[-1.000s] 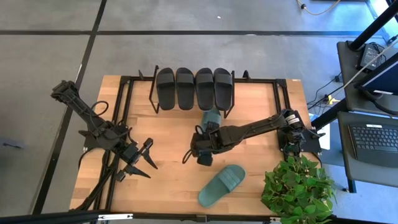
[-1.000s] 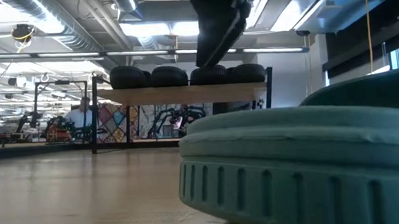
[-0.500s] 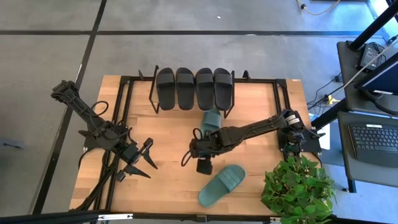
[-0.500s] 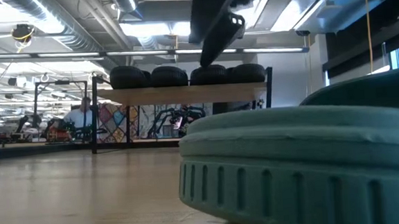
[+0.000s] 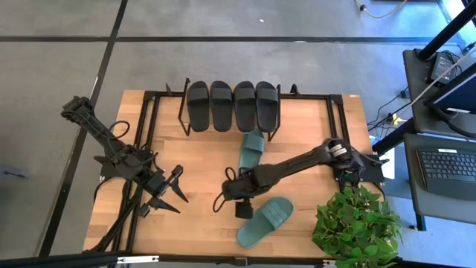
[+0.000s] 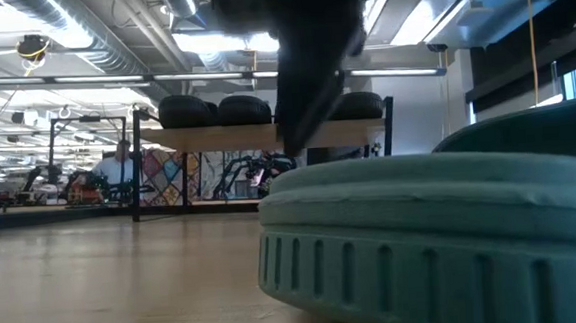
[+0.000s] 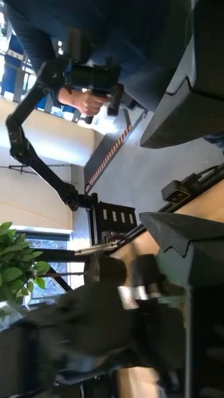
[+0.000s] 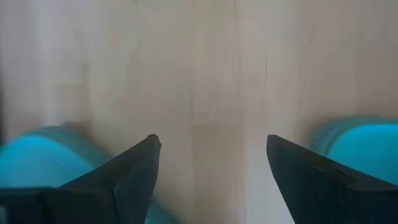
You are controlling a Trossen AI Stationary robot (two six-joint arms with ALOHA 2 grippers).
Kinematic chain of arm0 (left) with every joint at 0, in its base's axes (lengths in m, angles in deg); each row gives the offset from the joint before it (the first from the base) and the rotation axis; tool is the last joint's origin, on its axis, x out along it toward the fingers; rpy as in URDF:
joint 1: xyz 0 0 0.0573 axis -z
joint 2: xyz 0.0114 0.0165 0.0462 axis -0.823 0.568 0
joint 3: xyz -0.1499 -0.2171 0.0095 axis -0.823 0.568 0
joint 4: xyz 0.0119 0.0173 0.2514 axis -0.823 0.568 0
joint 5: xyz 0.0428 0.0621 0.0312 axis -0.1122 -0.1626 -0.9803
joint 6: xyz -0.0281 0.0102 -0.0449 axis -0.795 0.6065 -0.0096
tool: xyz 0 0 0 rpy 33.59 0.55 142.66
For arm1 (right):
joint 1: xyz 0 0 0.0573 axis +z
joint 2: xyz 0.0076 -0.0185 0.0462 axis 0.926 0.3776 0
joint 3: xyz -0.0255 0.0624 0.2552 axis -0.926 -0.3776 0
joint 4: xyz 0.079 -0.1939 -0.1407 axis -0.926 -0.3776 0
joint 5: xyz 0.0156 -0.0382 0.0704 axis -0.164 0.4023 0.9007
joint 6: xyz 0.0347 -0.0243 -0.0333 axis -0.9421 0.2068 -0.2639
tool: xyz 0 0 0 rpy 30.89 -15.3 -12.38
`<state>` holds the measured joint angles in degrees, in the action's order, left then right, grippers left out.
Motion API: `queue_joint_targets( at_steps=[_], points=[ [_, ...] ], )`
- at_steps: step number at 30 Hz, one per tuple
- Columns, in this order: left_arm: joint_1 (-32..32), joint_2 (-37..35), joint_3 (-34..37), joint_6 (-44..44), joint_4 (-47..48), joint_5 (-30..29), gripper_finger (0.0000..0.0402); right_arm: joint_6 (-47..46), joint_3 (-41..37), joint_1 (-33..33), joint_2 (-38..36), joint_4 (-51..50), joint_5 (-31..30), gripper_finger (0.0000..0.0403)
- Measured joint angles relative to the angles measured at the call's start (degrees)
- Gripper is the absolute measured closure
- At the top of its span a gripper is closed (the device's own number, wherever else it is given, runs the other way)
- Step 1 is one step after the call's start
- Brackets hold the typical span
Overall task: Pick and place slides into the shelf
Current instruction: Put the green slide under the shelf
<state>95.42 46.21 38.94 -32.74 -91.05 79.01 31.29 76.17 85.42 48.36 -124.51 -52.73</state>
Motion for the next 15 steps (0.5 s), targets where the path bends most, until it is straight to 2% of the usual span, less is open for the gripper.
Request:
queue_joint_targets(
  at_steps=[6,15],
  points=[
    [0.0,0.0,0.0,-2.8,0.0,0.0,0.023,0.1,0.0,-0.4,3.8,-2.5,-1.0,0.0109],
    [0.0,0.0,0.0,-3.0,0.0,0.0,0.023,0.3,0.0,-2.0,4.5,-5.5,-4.7,0.0109]
  ],
)
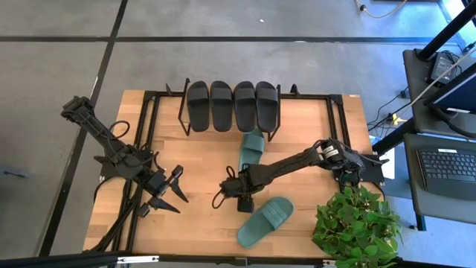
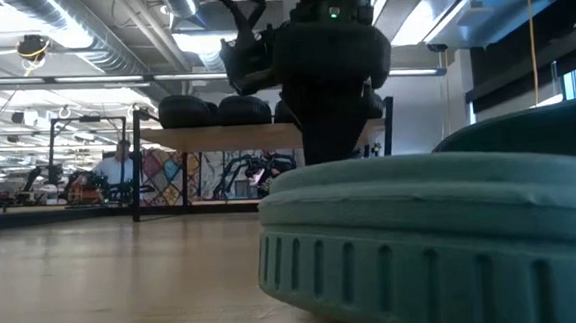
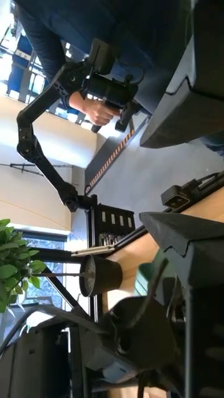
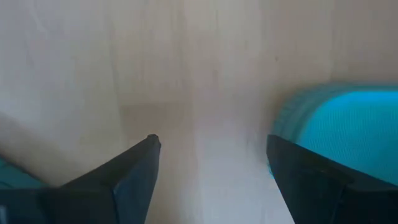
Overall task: Pick and place slides into the shelf
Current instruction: Put the green slide under the shelf
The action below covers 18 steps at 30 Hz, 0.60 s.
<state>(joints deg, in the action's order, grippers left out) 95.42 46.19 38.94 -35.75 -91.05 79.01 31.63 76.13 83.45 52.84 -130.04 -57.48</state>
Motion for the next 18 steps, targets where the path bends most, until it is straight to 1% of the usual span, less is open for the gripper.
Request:
queue_joint_targets(
  at_steps=[11,15,18],
  points=[
    [0.0,0.0,0.0,0.0,0.0,0.0,0.023,4.0,0.0,-1.6,0.2,0.0,0.0,0.0109],
    [0.0,0.0,0.0,0.0,0.0,0.0,0.023,3.0,0.0,-2.5,0.2,-1.0,0.1,0.0109],
    [0.0,0.0,0.0,0.0,0.0,0.0,0.023,2.5,0.0,-3.4,0.2,-2.3,-1.7,0.0109]
  ],
)
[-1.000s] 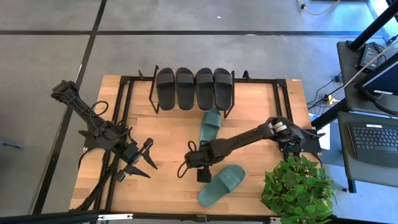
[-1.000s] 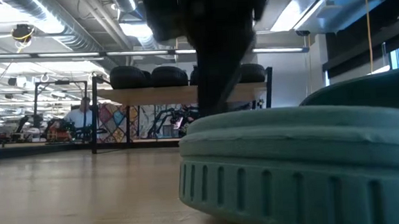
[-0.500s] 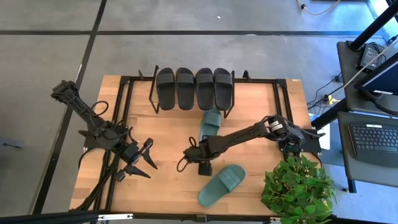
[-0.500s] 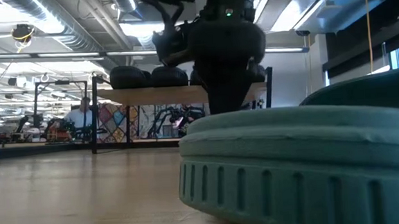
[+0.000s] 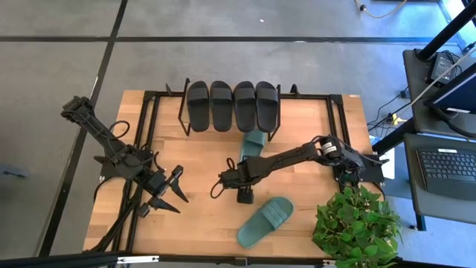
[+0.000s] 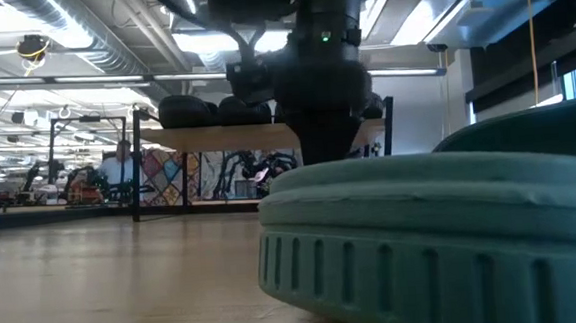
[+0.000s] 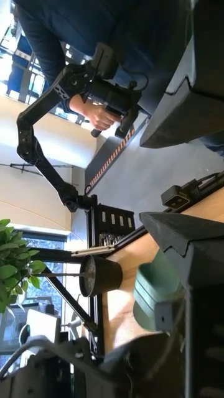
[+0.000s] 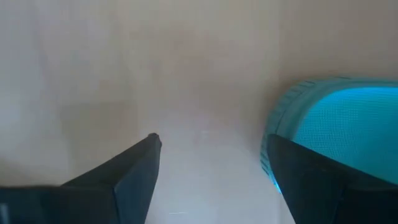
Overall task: Pick and place slides into the shelf
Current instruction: Put the green slide under the shelf
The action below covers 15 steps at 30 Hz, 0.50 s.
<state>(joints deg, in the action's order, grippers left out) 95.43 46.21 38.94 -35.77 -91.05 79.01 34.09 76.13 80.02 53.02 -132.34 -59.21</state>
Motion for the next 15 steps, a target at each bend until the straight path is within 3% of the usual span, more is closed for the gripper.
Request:
queue_joint_targets(
  at_steps=[6,15],
  points=[
    [0.0,0.0,0.0,0.0,0.0,0.0,0.023,0.1,-0.7,-2.7,-0.1,0.5,-2.7,0.0109],
    [0.0,0.0,0.0,-0.9,0.0,0.0,0.023,-1.7,-9.5,-6.3,-0.6,3.3,-2.9,0.0109]
  ],
)
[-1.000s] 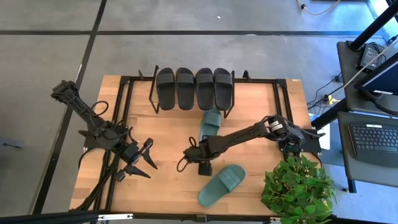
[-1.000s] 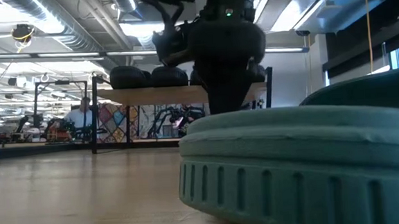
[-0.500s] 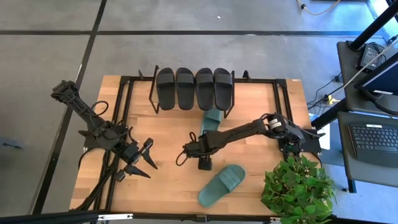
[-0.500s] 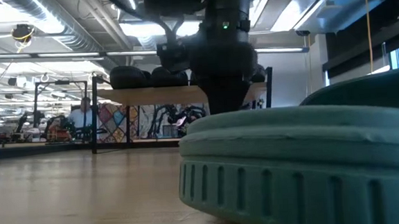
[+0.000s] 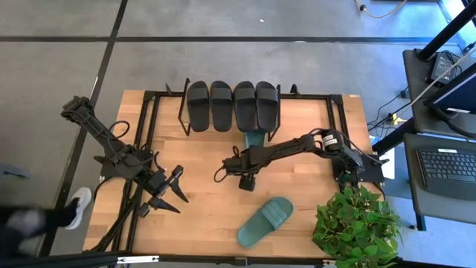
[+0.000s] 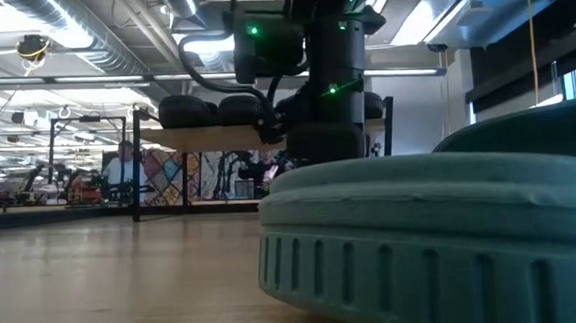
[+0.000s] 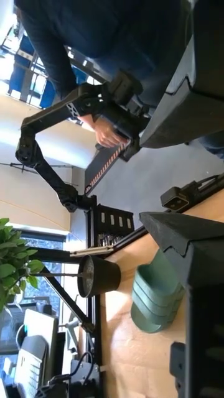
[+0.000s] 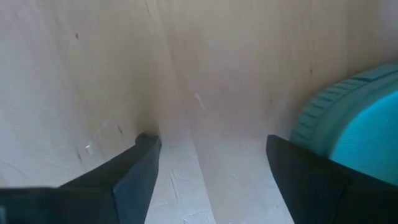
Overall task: Pick and place slides into the shelf
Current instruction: Put the green slide under the shelf
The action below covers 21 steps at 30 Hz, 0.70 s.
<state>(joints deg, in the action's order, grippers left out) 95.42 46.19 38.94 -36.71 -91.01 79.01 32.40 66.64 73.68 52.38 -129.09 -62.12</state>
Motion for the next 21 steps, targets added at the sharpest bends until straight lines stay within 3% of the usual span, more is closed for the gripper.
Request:
queue_joint_targets(
  at_steps=[21],
  points=[
    [0.0,0.0,0.0,-0.1,0.0,-1.6,0.023,3.6,0.0,-2.8,0.0,0.7,-2.3,0.0109]
  ],
)
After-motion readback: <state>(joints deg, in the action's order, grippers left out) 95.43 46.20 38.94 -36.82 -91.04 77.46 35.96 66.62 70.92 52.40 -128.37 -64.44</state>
